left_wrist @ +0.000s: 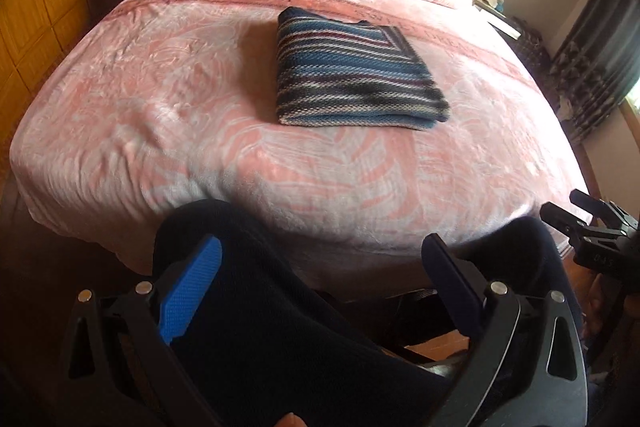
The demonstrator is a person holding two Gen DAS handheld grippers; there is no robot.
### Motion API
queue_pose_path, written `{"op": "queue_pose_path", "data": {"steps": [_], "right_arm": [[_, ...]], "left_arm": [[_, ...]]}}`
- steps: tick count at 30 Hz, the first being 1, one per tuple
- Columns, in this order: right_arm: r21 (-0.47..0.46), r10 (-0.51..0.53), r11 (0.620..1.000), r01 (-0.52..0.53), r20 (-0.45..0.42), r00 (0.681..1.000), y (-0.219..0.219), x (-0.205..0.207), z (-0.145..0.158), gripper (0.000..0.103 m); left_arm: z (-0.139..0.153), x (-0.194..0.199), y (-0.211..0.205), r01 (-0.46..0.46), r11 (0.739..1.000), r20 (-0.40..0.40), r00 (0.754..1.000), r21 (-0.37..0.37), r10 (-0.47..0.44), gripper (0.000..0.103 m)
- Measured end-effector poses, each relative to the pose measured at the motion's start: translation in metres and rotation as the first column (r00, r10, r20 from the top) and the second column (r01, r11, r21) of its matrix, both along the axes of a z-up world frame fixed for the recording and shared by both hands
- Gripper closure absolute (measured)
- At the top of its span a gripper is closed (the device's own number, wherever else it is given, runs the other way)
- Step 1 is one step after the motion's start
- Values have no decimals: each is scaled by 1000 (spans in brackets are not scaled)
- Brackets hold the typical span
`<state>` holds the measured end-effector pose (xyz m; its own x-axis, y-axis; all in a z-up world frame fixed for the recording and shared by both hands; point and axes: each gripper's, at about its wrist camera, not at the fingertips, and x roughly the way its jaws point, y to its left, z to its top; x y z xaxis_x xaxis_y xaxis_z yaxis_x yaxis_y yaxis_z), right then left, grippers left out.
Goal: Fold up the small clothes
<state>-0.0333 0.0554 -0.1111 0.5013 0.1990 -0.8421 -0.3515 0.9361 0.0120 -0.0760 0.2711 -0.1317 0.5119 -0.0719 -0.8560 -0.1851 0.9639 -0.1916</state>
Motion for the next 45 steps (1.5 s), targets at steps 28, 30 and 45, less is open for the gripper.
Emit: {"op": "queue_pose_path", "data": {"steps": [28,30,45], "right_arm": [[-18,27,1000,-24,217,976,24,-57,132,4],[-19,28,1000,-24,216,976,25,-56,130,4],[-7,44,999,-43,220,975,31,-53,126,4]], "left_arm": [[118,-41,-49,6,991,118,993,135,-22,3],[116,-40,-48,5,991,116,993,135,-21,3],[115,-34,-44,-6,990,111,994,141,-9,3]]}}
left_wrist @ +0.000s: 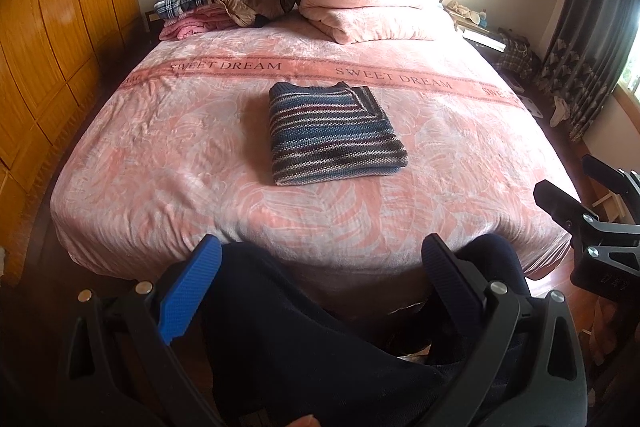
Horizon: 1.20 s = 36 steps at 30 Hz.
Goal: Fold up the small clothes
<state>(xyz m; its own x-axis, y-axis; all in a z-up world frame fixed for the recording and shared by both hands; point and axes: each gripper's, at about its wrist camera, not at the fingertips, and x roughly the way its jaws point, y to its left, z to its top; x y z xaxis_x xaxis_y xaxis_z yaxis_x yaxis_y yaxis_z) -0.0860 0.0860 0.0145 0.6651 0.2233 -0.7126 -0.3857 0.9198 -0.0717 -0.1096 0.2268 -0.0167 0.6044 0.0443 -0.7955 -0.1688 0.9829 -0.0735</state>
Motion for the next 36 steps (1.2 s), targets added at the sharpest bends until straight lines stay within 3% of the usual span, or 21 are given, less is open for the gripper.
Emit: {"op": "queue_pose_path", "data": {"steps": [18,36], "right_arm": [[6,14,1000,-14,37,999,7,8,0,4],[10,17,1000,-18,21,1000,10,21,-6,4]], "left_arm": [[-1,8,4,-19,1000,-1,1000,12,19,3],[-7,23,13,-18,1000,-10,1000,19,18,3]]}}
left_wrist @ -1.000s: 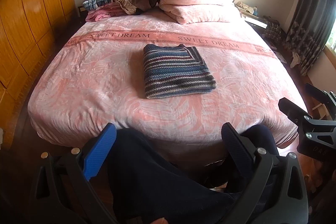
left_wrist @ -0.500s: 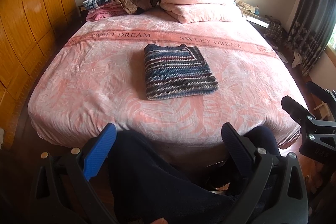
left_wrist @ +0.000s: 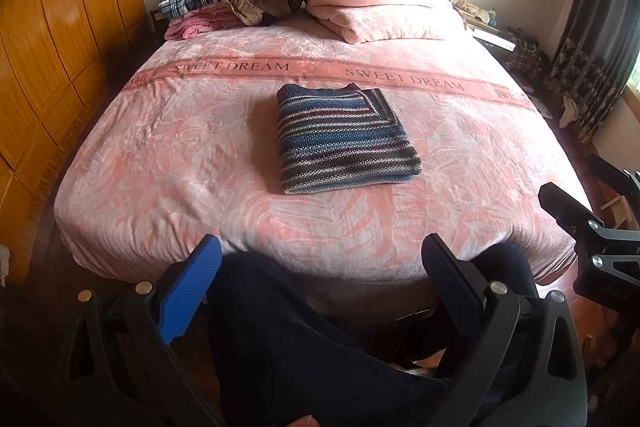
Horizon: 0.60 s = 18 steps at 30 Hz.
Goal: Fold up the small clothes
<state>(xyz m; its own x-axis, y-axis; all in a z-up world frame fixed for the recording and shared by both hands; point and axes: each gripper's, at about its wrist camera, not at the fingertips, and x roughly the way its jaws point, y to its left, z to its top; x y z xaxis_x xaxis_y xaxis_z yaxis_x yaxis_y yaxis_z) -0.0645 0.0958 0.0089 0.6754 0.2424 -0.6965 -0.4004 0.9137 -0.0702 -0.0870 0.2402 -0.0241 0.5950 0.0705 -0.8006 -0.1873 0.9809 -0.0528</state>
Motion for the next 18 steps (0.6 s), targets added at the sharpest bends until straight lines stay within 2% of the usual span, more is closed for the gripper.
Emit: {"op": "queue_pose_path", "data": {"steps": [18], "right_arm": [[16,-6,1000,7,-11,1000,-4,1,-6,4]], "left_arm": [[-1,9,7,6,1000,2,1000,10,-6,3]]}}
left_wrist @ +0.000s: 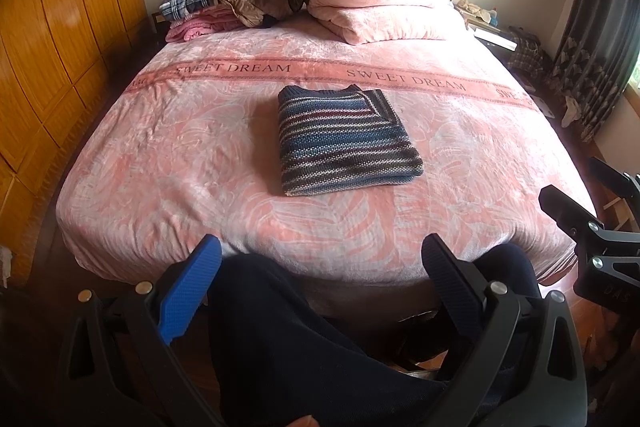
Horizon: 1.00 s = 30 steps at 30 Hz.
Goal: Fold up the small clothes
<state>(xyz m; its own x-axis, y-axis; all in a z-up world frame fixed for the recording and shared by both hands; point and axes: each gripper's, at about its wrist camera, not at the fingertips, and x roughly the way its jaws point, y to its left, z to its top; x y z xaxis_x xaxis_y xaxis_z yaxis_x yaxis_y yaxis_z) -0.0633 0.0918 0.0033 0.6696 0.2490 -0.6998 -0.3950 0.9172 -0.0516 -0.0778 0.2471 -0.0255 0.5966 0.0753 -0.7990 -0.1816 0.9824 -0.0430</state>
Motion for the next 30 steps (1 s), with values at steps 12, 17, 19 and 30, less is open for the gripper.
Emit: {"op": "queue_pose_path", "data": {"steps": [12,17,19,30], "right_arm": [[4,1,1000,-1,-6,1000,-1,0,-1,4],[4,1,1000,-1,-5,1000,-2,0,-1,4],[5,1,1000,-1,-5,1000,-2,0,-1,4],[5,0,1000,0,-6,1000,-2,0,-1,4]], "left_arm": [[1,0,-1,3,1000,0,1000,0,-3,3],[1,0,-2,3,1000,0,1000,2,-3,3],[1,0,-2,4,1000,1,1000,3,-4,3],[1,1,-2,6,1000,-1,1000,3,-6,3]]}}
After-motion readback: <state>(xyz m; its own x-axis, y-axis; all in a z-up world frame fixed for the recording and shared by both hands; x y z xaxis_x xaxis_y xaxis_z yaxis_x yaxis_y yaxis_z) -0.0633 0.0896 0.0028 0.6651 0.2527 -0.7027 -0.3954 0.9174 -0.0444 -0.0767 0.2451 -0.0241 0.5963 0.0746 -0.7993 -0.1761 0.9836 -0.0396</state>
